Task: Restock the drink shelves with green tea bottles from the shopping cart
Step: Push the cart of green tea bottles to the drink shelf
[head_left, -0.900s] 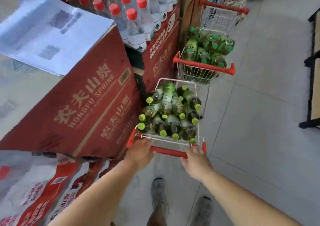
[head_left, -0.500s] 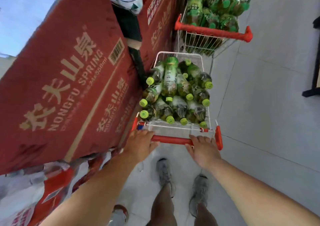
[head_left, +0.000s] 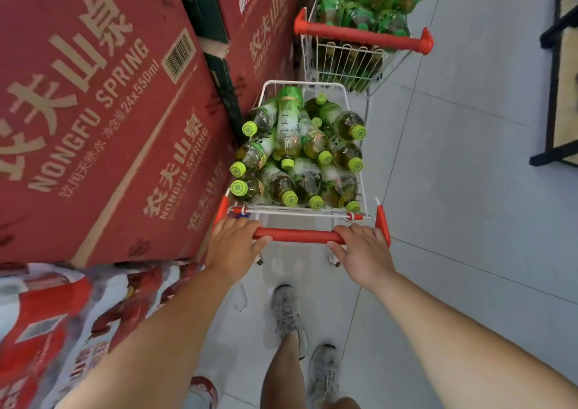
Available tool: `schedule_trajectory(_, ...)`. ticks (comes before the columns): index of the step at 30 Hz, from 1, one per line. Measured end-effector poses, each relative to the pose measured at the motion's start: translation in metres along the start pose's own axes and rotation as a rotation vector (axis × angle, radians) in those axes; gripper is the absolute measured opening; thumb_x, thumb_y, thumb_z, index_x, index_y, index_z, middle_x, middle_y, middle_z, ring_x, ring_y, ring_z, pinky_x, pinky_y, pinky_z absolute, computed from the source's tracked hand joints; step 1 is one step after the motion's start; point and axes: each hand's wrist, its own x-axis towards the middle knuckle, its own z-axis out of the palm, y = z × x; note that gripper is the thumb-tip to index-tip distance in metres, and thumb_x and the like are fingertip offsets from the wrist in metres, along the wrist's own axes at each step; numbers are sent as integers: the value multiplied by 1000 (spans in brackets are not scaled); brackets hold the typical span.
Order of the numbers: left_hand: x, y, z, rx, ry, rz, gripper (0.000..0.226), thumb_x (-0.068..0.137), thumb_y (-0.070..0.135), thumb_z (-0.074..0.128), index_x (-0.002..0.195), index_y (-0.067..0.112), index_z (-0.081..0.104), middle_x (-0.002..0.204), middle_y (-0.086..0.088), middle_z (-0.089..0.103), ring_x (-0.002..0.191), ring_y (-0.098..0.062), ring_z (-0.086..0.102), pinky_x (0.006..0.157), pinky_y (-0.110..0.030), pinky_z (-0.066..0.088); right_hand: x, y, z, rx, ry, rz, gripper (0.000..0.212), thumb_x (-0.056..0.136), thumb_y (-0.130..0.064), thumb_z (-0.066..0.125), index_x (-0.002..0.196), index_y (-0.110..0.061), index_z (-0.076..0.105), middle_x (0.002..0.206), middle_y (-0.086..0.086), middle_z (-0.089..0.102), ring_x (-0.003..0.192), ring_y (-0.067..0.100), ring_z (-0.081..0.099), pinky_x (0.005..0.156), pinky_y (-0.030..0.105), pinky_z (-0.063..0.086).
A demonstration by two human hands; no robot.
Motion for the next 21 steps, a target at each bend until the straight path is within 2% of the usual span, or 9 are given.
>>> schedule_trajectory(5,-29,17,20,-36,66,-17,68,82,69,21,116,29,64,102,5,65,106,-23,56,105,-37,29,-22,17,16,-38,90,-39,44,97,-54,31,132,-33,48,121,-5,57,115,22,46,103,32,23)
schedule_trajectory(10,-74,36,43,-23,120,12,67,83,69,22,112,28,66,100,6,67,101,-22,58,95,-32,26,-63,40,43,-51,182,-79,48,94,-57,34,129,-31,54,114,2,58,111,28,49,103,36,28)
schedule_trajectory(14,-114,50,62,-10,131,102,59,86,66,29,104,28,70,92,7,71,91,-21,65,82,-34,35,-102,59,63,-45,135,-49,44,96,-55,34,133,-36,47,122,-1,52,119,25,42,109,34,21)
schedule_trajectory(16,-135,56,71,-9,126,144,55,86,64,32,102,28,70,89,8,71,87,-20,66,77,-35,39,-124,65,75,-46,139,-49,43,95,-56,33,131,-37,47,119,-3,53,119,24,42,108,33,21)
schedule_trajectory(21,-196,71,97,-38,85,197,38,91,57,43,106,32,67,91,10,69,90,-18,63,78,-35,35,-186,78,111,-35,147,-30,50,92,-60,31,130,-35,50,117,-5,54,118,23,43,110,33,19)
